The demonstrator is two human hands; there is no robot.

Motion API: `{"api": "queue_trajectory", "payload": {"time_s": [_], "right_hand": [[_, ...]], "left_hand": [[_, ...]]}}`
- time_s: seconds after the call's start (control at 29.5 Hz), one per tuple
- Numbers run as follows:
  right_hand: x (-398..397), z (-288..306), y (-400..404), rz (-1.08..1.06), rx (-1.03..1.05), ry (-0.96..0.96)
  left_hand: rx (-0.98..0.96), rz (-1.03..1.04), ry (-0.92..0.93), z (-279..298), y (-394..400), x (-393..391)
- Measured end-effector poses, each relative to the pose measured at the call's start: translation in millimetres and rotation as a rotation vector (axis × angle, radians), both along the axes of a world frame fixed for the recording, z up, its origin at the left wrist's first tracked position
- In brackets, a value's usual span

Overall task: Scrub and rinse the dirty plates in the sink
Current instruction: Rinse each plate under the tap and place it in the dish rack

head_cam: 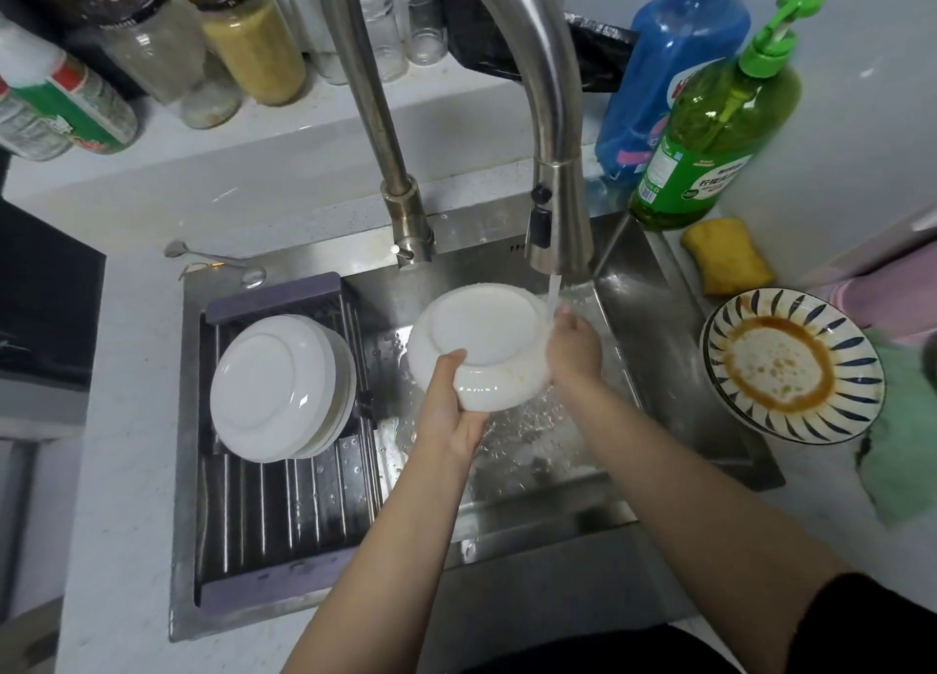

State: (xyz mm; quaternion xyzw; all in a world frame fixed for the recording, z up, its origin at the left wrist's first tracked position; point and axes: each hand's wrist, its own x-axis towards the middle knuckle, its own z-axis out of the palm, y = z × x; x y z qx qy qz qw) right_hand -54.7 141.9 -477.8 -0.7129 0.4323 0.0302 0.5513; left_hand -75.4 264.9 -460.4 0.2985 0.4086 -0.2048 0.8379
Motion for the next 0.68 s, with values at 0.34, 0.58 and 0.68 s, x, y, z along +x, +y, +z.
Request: {"api": "queue_trajectory", "payload": {"time_s": [0.34,0.58,0.68], "right_hand": [[-18,3,7,-0.014,-0.085,-0.073],[-43,10,38,0.136,-0.071,-0.239],[-29,14,21,-0.021,-0.029,-0.209]], "left_hand": [[-0.006,0.001,-0.024,7,-24,7],[-0.021,-0.005,-0.001,3,-27,8],[-0.003,-0.018,-0.051,3,-26,7]]}}
